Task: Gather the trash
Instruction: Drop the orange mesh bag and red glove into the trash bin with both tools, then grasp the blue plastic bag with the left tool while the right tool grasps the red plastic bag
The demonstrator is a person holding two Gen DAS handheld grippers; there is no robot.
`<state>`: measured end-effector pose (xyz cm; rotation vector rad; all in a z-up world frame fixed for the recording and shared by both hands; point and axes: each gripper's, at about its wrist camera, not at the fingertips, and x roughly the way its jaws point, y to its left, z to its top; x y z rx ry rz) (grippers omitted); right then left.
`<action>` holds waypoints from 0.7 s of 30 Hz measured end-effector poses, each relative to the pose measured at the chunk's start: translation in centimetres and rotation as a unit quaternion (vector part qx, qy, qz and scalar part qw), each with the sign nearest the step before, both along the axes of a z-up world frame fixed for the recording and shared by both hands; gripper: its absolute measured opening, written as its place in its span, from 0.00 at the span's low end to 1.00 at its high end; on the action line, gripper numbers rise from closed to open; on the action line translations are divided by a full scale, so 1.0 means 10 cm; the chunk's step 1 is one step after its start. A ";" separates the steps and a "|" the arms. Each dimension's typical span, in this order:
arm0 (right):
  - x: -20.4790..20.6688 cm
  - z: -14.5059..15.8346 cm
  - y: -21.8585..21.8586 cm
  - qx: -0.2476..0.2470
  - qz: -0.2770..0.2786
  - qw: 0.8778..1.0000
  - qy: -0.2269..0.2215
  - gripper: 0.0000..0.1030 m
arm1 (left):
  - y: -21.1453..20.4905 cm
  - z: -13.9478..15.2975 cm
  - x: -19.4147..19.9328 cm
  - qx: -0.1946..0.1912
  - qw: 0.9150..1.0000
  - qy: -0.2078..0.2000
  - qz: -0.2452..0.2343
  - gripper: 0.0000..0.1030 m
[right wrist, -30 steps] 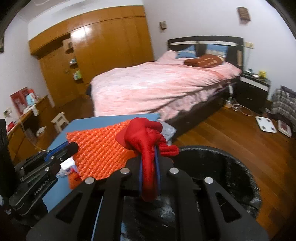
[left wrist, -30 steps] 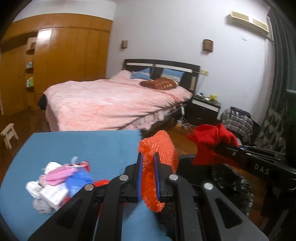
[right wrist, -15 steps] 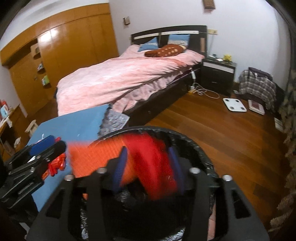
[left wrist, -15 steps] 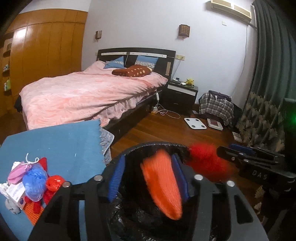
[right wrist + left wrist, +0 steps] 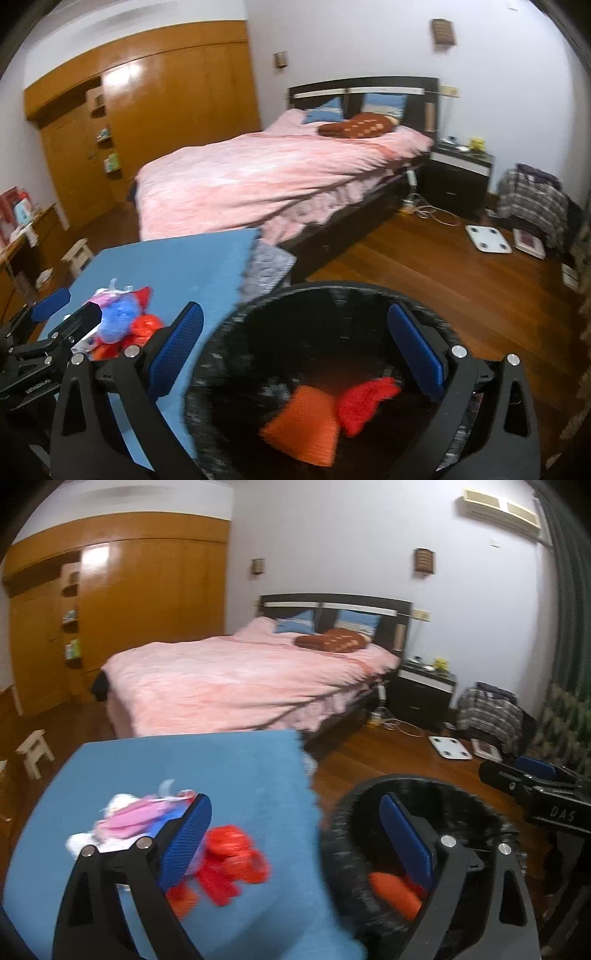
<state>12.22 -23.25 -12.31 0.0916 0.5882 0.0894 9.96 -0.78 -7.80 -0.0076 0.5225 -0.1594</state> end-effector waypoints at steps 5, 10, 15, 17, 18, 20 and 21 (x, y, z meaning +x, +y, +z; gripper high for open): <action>0.14 0.00 0.46 0.006 0.043 0.999 0.001 0.95 | 0.49 -0.05 -0.10 0.012 0.998 0.000 0.054 0.88; 0.28 -0.05 0.94 0.004 0.086 0.996 0.004 0.95 | 0.86 -0.15 -0.11 0.023 0.995 0.007 0.098 0.88; 0.42 -0.18 1.32 -0.006 0.110 0.994 0.009 0.94 | 1.14 -0.29 -0.07 0.025 0.991 0.017 0.128 0.88; 0.48 -0.25 1.43 -0.005 0.119 0.993 0.015 0.94 | 1.21 -0.35 -0.04 0.026 0.990 0.020 0.134 0.88; 0.51 -0.28 1.50 -0.006 0.123 0.992 0.017 0.94 | 1.25 -0.38 -0.03 0.026 0.990 0.022 0.137 0.88; 0.57 -0.36 1.62 -0.009 0.131 0.991 0.021 0.94 | 1.29 -0.42 -0.02 0.026 0.989 0.024 0.140 0.88; 0.59 -0.39 1.67 -0.010 0.133 0.991 0.023 0.94 | 1.31 -0.44 -0.01 0.025 0.989 0.025 0.142 0.88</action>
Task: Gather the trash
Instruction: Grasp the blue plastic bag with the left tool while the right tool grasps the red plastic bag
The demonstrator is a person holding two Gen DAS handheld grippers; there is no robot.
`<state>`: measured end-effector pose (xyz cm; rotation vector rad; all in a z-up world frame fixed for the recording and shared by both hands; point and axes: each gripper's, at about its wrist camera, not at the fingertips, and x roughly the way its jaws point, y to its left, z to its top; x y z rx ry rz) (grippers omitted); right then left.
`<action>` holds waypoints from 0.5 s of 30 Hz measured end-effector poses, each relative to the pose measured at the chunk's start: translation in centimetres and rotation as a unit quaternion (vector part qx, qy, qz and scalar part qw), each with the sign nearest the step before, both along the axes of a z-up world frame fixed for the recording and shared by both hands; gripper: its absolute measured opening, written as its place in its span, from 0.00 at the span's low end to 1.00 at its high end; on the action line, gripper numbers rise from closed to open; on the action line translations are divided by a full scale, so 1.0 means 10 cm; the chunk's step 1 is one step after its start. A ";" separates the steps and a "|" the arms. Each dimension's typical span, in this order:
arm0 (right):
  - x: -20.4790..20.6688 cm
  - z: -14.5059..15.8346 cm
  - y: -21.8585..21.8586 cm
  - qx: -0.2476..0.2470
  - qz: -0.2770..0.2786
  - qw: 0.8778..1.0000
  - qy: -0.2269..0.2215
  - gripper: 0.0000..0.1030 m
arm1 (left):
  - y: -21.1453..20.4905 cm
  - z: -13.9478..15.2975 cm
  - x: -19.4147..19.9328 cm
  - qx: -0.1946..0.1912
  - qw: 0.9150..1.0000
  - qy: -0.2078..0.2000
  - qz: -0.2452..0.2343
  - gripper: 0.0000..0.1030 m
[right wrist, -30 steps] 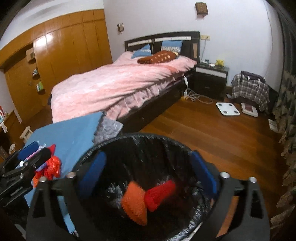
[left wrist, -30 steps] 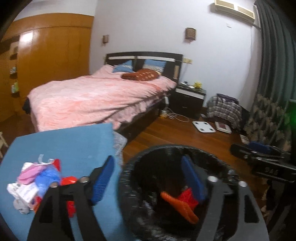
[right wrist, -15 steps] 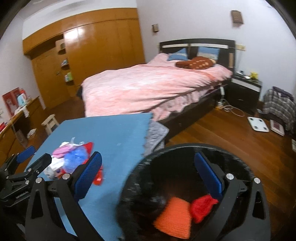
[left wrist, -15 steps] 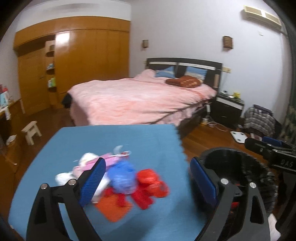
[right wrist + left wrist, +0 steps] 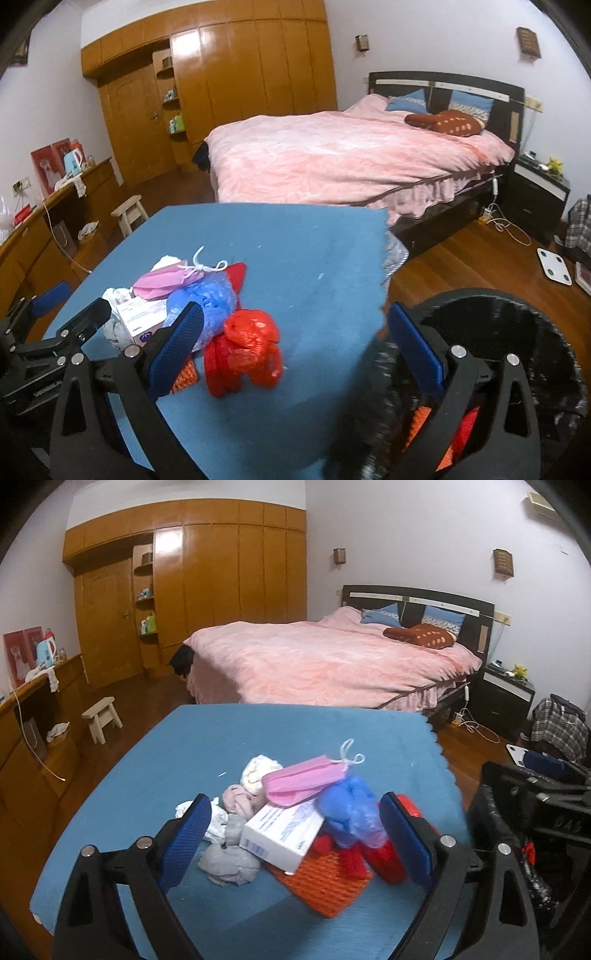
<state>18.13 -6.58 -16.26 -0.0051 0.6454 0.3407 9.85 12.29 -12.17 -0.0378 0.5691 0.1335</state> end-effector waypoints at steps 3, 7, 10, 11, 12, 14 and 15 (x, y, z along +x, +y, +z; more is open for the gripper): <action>0.07 -0.13 0.13 -0.003 0.003 1.000 0.010 0.89 | 0.07 -0.06 0.02 -0.001 1.000 0.002 0.005 0.87; 0.20 -0.35 0.28 -0.012 0.007 0.999 0.033 0.80 | 0.15 -0.13 0.06 -0.003 1.000 0.005 0.006 0.86; 0.27 -0.49 0.35 -0.018 0.008 0.999 0.048 0.75 | 0.20 -0.17 0.09 -0.009 1.000 0.009 0.007 0.85; 0.30 -0.55 0.38 -0.020 0.010 0.998 0.057 0.74 | 0.21 -0.19 0.10 -0.011 1.000 0.009 0.006 0.85; 0.32 -0.59 0.40 -0.021 0.012 0.998 0.062 0.72 | 0.21 -0.20 0.11 -0.011 1.000 0.010 0.005 0.84; 0.35 -0.67 0.44 -0.025 0.015 0.997 0.071 0.70 | 0.21 -0.21 0.13 -0.012 1.000 0.012 0.003 0.84; 0.36 -0.70 0.46 -0.025 0.017 0.997 0.074 0.67 | 0.21 -0.22 0.13 -0.012 1.000 0.012 0.002 0.84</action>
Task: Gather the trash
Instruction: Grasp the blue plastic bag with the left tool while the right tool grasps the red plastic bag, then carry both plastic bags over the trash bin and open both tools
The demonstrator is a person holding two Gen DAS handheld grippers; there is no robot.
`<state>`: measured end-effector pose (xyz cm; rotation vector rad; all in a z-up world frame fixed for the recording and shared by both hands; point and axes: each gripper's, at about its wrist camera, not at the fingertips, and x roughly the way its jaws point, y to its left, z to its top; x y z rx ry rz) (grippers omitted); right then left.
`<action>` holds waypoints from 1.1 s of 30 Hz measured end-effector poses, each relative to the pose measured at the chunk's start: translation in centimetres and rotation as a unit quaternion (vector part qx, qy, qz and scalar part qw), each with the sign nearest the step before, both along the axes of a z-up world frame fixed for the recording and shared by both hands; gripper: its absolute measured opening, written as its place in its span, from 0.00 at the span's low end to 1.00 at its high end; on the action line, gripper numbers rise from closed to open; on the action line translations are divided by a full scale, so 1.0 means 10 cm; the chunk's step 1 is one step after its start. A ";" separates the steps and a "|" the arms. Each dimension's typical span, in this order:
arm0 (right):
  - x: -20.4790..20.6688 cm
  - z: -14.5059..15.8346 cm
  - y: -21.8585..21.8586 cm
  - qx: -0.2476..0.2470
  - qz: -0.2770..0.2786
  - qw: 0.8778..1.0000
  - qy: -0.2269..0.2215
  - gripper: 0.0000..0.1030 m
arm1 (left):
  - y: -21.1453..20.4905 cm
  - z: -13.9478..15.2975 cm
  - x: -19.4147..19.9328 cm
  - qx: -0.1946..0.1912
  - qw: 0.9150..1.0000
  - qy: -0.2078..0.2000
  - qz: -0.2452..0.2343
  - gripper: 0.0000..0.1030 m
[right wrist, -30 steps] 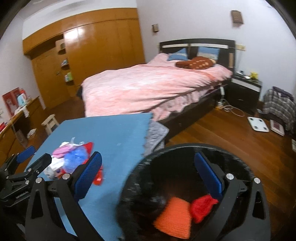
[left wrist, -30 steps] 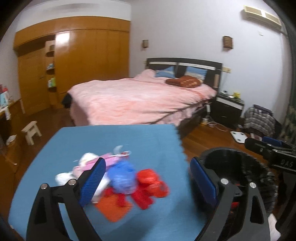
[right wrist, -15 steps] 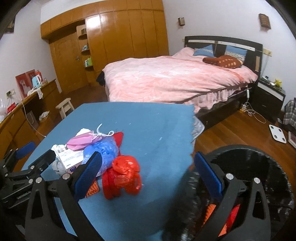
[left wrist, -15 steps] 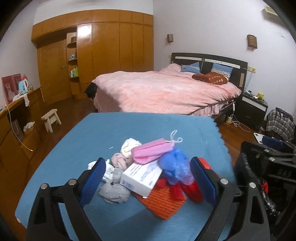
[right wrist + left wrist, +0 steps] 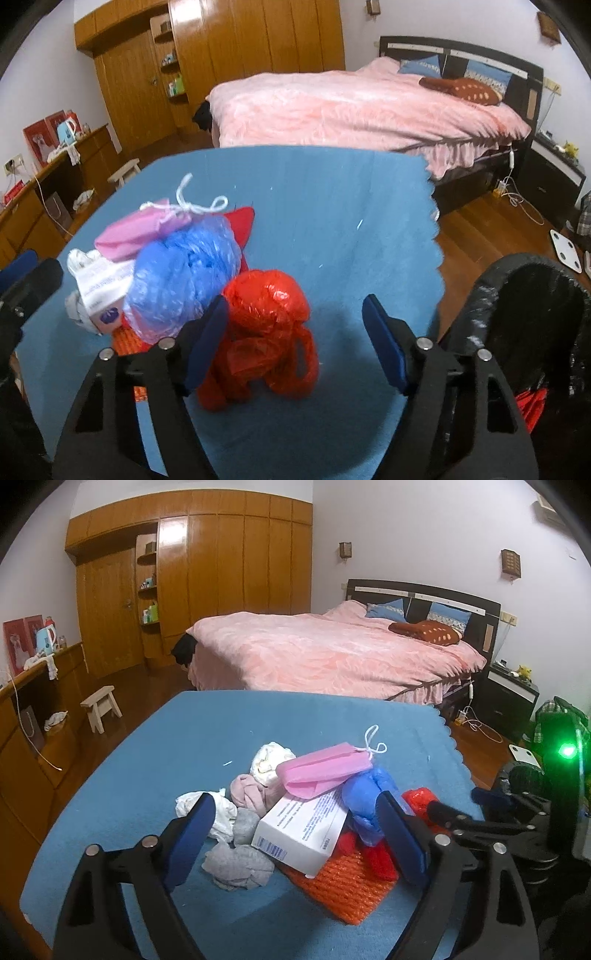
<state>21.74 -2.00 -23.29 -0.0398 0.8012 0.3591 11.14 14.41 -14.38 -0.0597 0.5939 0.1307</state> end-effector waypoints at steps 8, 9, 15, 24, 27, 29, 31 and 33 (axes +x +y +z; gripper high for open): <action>0.04 -0.12 0.09 0.013 0.036 0.999 0.031 0.42 | -0.02 -0.05 0.08 -0.006 1.000 0.002 -0.007 0.83; 0.03 -0.12 0.11 0.015 0.040 0.999 0.034 0.38 | -0.03 -0.05 0.08 -0.007 1.000 0.002 -0.008 0.82; 0.02 -0.03 0.06 0.029 0.044 0.998 0.034 0.29 | -0.10 -0.05 0.11 -0.011 1.000 0.002 -0.018 0.77; 0.00 0.21 -0.19 0.035 0.002 0.999 0.005 0.29 | -0.39 -0.09 0.23 -0.022 0.998 0.011 -0.057 0.63; 0.01 0.25 -0.29 0.038 -0.008 0.999 0.004 0.29 | -0.45 -0.17 0.32 -0.026 0.998 0.022 -0.059 0.60; 0.01 0.25 -0.33 0.037 -0.013 0.999 0.003 0.29 | -0.47 -0.20 0.35 -0.027 0.998 0.026 -0.059 0.59; 0.02 0.24 -0.36 0.036 -0.015 0.999 0.004 0.29 | -0.49 -0.25 0.39 -0.026 0.997 0.030 -0.059 0.59; 0.03 0.23 -0.38 0.038 -0.017 0.999 0.008 0.29 | -0.52 -0.28 0.42 -0.023 0.997 0.036 -0.058 0.58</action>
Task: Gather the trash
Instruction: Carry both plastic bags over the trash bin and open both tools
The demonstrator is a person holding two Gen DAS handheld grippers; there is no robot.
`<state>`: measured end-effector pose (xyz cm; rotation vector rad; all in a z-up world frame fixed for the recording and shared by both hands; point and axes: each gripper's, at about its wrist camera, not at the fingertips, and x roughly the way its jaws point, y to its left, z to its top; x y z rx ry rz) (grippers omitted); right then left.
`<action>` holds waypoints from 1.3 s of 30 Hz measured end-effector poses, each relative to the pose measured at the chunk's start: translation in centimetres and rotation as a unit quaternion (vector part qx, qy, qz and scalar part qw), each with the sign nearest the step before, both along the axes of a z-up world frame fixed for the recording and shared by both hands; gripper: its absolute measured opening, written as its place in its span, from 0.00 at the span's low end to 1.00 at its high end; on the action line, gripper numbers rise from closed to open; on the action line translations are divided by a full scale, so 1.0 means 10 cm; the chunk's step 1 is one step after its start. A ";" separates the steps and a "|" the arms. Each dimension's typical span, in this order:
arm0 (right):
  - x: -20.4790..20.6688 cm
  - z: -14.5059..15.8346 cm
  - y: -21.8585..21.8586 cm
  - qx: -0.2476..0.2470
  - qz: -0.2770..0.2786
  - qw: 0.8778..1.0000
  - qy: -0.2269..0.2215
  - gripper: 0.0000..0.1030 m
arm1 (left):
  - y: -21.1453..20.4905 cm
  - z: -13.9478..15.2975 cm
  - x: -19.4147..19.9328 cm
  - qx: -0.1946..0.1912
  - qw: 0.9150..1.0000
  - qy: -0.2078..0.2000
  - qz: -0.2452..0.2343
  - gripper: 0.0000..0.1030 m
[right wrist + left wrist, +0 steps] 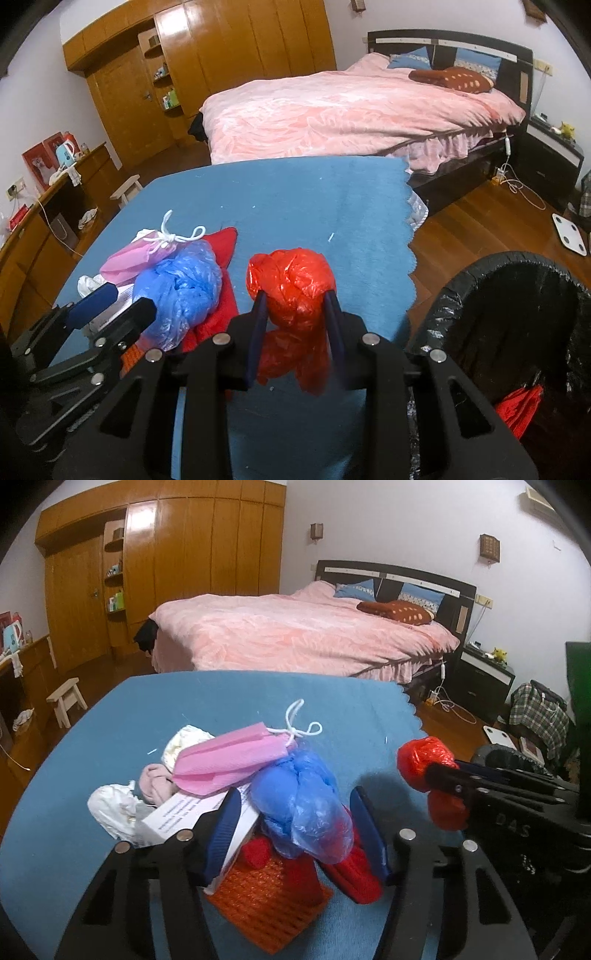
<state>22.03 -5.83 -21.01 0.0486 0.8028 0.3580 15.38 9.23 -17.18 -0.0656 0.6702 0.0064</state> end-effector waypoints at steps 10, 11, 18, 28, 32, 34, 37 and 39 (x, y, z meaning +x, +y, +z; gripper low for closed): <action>-0.01 0.02 0.00 0.001 0.001 1.000 -0.003 0.29 | -0.08 -0.11 0.11 0.010 1.000 0.025 -0.003 0.22; -0.01 0.03 -0.01 0.002 0.001 1.000 -0.004 0.29 | -0.08 -0.11 0.10 0.010 1.000 0.024 -0.004 0.19; -0.10 0.17 -0.07 0.007 -0.003 1.000 -0.017 0.29 | -0.12 0.07 0.01 0.004 1.000 0.001 -0.015 0.09; -0.19 0.41 -0.19 0.012 -0.008 0.999 -0.038 0.29 | -0.19 0.32 -0.13 -0.019 0.999 -0.021 -0.031 0.03; -0.22 0.46 -0.22 0.014 -0.008 0.999 -0.041 0.29 | -0.20 0.36 -0.20 -0.013 0.999 -0.024 -0.035 0.03; -0.25 0.49 -0.23 0.015 -0.005 0.999 -0.044 0.29 | -0.20 0.38 -0.23 -0.013 0.999 -0.024 -0.037 0.03; -0.28 0.56 -0.24 0.016 -0.001 0.999 -0.050 0.29 | -0.21 0.43 -0.25 -0.012 0.999 -0.029 -0.036 0.03; -0.33 0.60 -0.25 0.017 0.000 0.998 -0.054 0.29 | -0.23 0.48 -0.29 -0.011 0.999 -0.034 -0.037 0.03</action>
